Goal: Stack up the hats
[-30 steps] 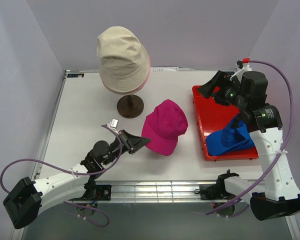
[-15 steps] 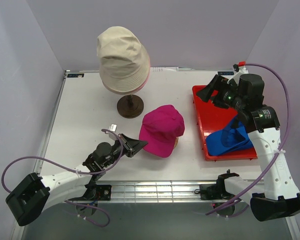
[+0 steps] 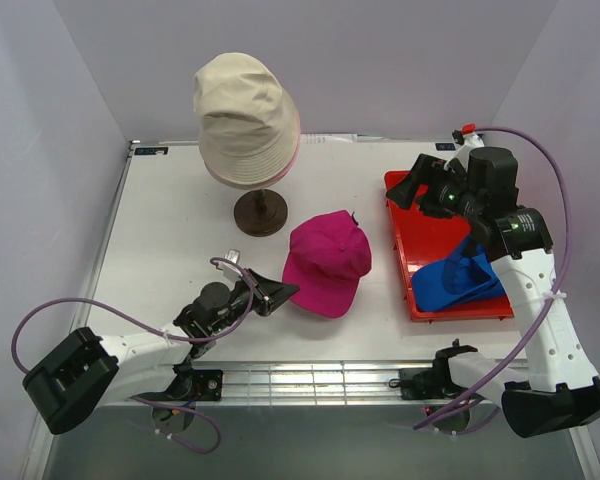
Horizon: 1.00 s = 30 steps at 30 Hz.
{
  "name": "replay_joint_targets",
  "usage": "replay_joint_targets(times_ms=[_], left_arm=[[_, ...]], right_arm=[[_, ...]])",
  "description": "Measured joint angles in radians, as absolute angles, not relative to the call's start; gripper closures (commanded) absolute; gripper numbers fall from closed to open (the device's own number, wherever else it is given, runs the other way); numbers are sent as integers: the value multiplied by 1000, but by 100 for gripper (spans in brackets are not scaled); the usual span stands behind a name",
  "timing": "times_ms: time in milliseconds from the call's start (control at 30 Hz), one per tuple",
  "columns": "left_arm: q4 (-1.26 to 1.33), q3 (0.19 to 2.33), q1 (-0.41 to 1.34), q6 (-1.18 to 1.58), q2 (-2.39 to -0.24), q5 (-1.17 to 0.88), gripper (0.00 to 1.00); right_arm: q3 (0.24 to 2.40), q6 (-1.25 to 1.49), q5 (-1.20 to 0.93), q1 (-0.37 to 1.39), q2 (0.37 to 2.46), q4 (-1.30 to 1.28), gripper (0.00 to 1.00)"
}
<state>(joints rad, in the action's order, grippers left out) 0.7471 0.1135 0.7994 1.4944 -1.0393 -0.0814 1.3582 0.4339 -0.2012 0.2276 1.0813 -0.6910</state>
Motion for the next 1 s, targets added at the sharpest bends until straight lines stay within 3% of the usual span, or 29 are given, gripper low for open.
replay_joint_targets(times_ms=[300,433,667,1000], left_arm=[[680,109,793,1488,-1027,-91,59],[603,85,793,1483,-984,-87,51],[497,75,793,1473,-919,-85,43],[345,77,793,1438,-834,-63,41]], right_arm=[[1358,406,-181,265,1103,-707,18],[1357,403,-176,278,1105,-707,18],[1343,395,-141,316,1117,-709,18],[1342,381,-83,321,1152,-713,18]])
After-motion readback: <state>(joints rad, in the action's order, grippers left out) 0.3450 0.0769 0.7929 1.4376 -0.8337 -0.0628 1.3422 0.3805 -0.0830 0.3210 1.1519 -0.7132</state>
